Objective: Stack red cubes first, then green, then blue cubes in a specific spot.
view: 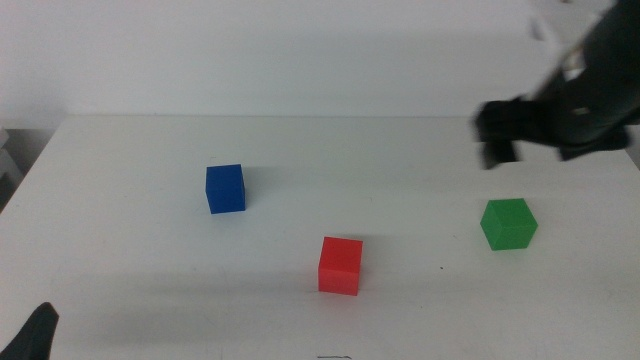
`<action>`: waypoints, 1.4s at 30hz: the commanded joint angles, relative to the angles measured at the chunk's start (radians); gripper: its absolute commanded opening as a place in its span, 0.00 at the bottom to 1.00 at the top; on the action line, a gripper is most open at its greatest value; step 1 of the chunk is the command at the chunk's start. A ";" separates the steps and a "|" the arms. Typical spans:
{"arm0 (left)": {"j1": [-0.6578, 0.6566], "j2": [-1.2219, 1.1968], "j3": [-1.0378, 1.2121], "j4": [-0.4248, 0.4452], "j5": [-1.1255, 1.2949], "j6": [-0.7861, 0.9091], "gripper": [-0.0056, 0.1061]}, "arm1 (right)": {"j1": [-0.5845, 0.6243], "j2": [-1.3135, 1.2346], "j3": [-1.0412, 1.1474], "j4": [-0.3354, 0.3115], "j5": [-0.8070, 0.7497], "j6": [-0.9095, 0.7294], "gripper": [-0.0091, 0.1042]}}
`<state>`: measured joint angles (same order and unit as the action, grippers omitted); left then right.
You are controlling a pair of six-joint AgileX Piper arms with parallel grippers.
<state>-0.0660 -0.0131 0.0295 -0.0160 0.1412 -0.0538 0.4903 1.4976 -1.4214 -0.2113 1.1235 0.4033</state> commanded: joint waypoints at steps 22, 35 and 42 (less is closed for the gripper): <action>-0.001 -0.020 -0.003 -0.003 -0.077 -0.004 0.87 | -0.336 0.396 -0.314 0.211 0.177 -0.418 0.87; -0.001 -0.020 -0.003 -0.003 -0.077 -0.004 0.87 | -0.335 0.521 -0.313 0.206 0.176 -0.444 0.87; -0.001 -0.020 -0.003 -0.003 -0.077 -0.004 0.87 | -0.335 0.562 -0.313 0.211 0.169 -0.444 0.84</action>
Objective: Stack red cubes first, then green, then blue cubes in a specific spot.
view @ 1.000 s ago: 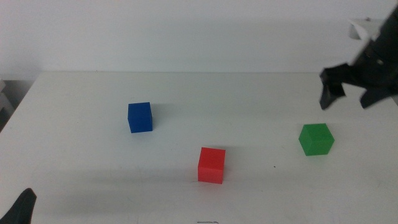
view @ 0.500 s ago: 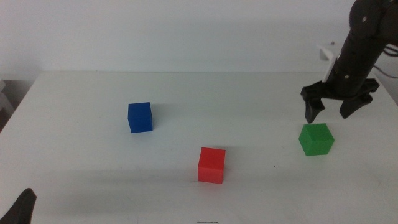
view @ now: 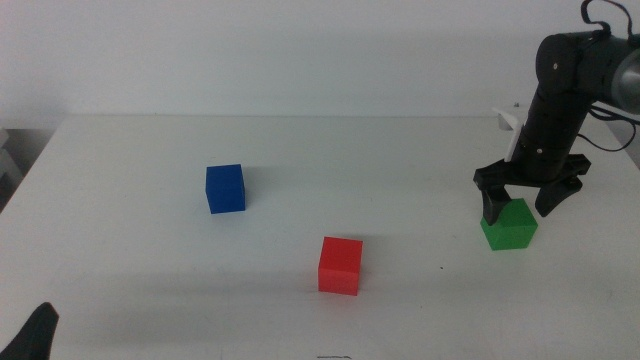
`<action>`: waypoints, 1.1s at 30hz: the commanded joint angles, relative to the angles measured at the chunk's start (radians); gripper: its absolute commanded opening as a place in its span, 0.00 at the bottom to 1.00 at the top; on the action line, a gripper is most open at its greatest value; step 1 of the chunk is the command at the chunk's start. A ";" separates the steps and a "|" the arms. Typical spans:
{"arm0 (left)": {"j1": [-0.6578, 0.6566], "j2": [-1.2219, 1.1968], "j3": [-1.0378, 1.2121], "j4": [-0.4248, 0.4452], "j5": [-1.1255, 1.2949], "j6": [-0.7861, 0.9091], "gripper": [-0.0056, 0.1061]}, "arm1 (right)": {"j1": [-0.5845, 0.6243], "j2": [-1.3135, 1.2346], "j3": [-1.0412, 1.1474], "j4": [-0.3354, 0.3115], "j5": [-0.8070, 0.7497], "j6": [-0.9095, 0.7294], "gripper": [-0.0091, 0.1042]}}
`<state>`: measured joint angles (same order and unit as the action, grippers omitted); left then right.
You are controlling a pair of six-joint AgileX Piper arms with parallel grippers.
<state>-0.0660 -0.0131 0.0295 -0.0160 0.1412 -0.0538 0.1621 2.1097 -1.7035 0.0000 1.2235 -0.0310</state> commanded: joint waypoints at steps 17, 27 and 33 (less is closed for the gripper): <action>-0.001 -0.020 -0.003 -0.003 -0.077 -0.004 0.87 | 0.021 -0.070 -0.029 -0.100 0.084 0.176 0.07; -0.001 -0.020 -0.003 -0.003 -0.077 -0.004 0.87 | 0.275 -0.381 -0.060 -0.108 0.079 0.433 0.07; -0.001 -0.020 -0.003 -0.003 -0.077 -0.004 0.87 | 0.463 -0.318 -0.088 -0.141 0.079 0.636 0.07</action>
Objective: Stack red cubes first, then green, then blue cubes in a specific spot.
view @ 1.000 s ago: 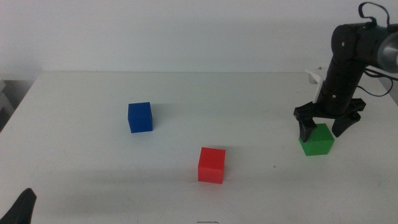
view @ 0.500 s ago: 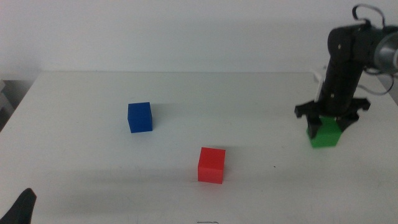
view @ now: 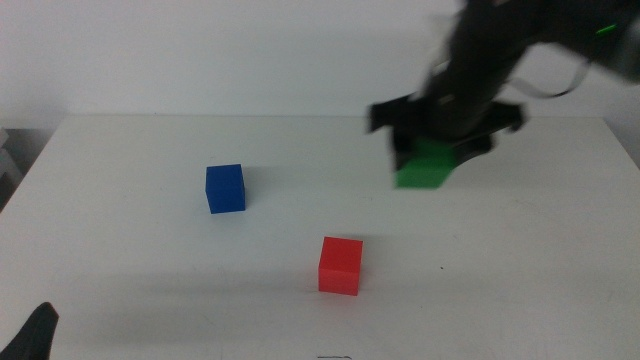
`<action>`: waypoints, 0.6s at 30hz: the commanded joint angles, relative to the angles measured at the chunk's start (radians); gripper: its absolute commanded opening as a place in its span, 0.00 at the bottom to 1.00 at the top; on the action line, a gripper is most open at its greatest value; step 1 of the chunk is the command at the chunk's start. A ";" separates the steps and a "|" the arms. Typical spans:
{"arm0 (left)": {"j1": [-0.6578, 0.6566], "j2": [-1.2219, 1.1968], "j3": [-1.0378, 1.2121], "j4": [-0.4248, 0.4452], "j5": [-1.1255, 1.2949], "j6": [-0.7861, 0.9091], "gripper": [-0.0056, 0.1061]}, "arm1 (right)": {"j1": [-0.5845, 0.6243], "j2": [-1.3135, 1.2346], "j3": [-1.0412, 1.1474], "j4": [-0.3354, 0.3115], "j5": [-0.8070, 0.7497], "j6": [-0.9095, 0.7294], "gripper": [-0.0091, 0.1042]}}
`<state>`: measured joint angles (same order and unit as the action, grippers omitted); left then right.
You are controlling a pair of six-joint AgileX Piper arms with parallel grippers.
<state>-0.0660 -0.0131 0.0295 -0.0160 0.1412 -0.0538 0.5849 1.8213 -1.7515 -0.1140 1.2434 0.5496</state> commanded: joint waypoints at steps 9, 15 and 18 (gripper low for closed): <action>-0.001 -0.020 -0.003 -0.003 -0.077 -0.004 0.87 | 0.175 0.149 -0.145 -0.022 0.059 0.170 0.07; -0.001 -0.020 -0.003 -0.003 -0.077 -0.004 0.87 | 0.177 0.185 -0.145 -0.025 0.058 0.223 0.07; -0.001 -0.020 -0.003 -0.003 -0.077 -0.004 0.87 | 0.179 0.196 -0.145 -0.022 0.058 0.224 0.07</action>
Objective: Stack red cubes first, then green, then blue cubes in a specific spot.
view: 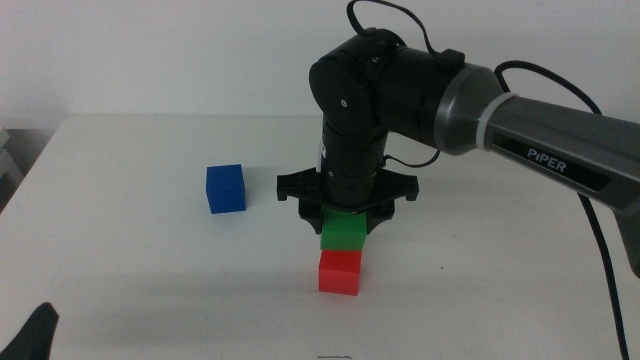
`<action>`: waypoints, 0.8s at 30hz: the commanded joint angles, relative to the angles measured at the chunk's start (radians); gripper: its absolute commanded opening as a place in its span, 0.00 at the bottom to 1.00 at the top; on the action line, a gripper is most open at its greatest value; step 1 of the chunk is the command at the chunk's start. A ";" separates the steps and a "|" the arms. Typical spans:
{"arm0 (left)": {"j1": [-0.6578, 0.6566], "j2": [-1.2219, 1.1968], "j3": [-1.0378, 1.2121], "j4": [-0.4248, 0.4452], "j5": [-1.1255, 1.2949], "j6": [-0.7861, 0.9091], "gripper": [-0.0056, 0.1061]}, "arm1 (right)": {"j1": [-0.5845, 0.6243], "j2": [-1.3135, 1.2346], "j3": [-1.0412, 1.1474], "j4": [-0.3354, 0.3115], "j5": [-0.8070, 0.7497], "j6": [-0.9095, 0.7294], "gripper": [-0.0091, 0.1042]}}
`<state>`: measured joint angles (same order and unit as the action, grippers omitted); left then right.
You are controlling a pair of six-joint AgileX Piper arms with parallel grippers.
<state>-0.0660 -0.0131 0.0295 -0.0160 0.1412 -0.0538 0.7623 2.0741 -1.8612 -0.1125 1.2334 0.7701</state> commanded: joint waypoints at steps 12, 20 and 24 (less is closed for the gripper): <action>-0.001 -0.020 -0.003 -0.003 -0.077 -0.004 0.87 | -0.010 -0.034 -0.035 0.013 0.068 0.008 0.08; -0.001 -0.020 -0.003 -0.003 -0.077 -0.004 0.87 | -0.021 -0.034 -0.034 0.022 0.068 0.029 0.16; -0.001 -0.020 -0.003 -0.003 -0.077 -0.004 0.87 | -0.021 -0.036 -0.011 0.021 0.069 0.062 0.19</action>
<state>-0.0660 -0.0131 0.0295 -0.0160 0.1412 -0.0538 0.7485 2.1021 -1.8567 -0.0767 1.2272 0.8192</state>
